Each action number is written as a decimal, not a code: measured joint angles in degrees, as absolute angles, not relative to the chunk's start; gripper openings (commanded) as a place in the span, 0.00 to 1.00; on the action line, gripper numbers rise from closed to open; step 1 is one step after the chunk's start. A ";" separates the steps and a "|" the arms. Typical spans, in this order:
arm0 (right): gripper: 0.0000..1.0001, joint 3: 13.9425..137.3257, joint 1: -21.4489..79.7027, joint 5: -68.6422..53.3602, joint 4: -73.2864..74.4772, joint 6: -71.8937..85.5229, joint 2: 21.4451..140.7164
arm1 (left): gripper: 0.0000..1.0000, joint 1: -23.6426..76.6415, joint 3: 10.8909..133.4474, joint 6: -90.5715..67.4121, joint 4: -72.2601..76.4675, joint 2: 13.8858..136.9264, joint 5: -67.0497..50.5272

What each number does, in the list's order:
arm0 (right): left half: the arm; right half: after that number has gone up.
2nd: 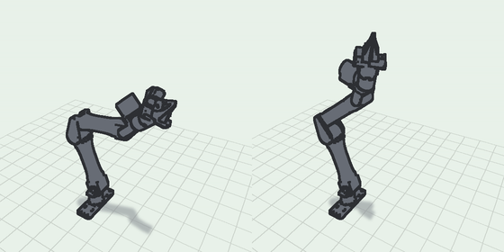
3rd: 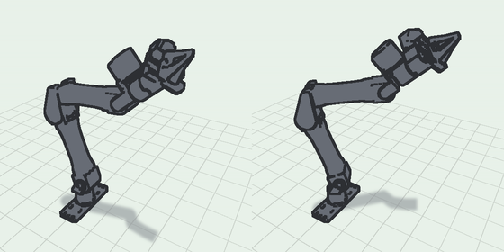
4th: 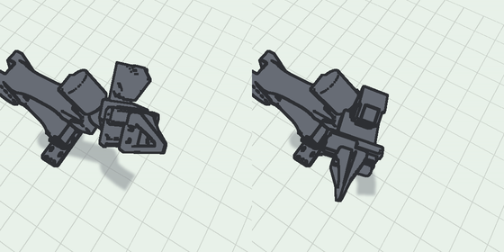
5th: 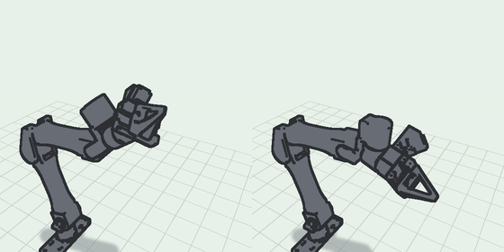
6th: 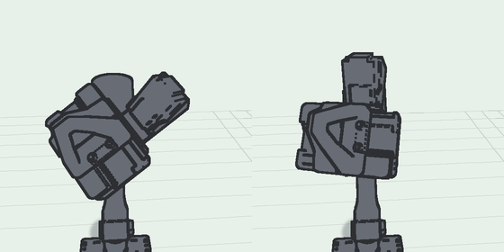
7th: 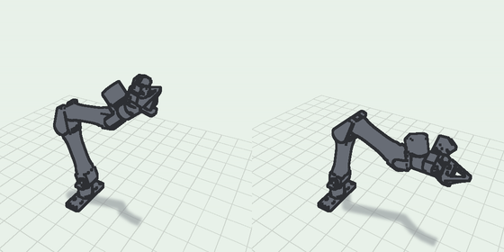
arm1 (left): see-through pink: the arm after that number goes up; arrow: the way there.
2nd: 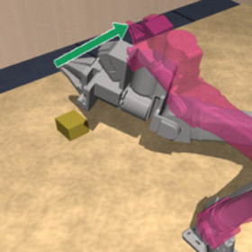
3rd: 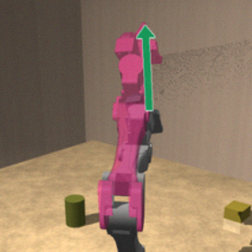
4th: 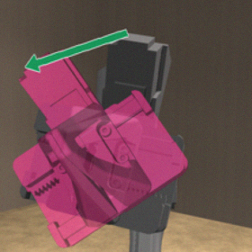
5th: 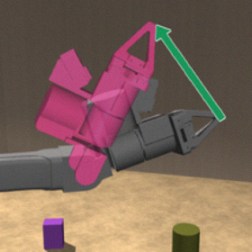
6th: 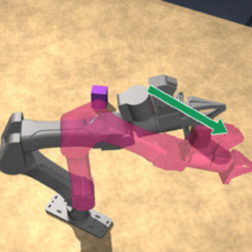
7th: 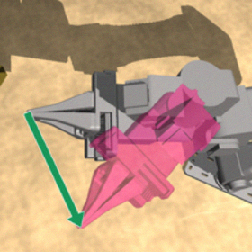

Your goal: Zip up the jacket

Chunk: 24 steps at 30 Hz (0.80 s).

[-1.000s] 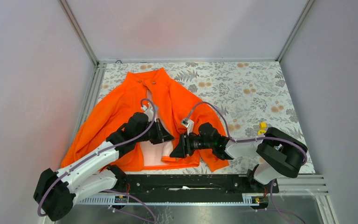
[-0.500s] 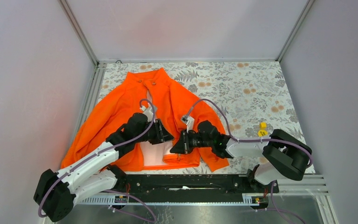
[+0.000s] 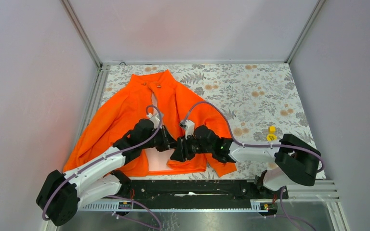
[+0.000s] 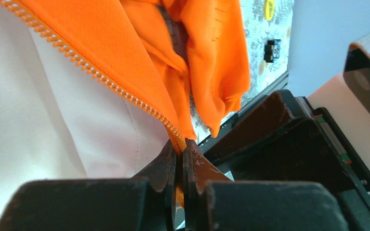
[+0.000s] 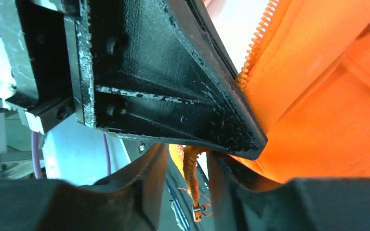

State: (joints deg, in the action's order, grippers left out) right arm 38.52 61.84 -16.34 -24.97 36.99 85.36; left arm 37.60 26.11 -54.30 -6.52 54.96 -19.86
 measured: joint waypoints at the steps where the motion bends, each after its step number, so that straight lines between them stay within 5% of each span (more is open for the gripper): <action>1: 0.55 38.54 61.84 -16.34 -24.62 36.80 84.90 | 0.00 37.54 26.11 -54.02 -5.69 54.92 -20.53; 10: 0.67 28.95 54.96 -23.51 -30.98 41.50 71.26 | 0.00 36.71 22.24 -51.90 6.90 48.16 -28.08; 24: 0.49 27.51 53.12 -31.48 -32.86 41.15 64.95 | 0.00 36.62 17.78 -54.39 27.64 47.68 -39.44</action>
State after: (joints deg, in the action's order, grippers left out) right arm 27.51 53.12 -31.48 -32.86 41.15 64.95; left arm 36.62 17.78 -54.39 27.64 47.68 -39.44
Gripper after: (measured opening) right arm 0.541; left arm 0.040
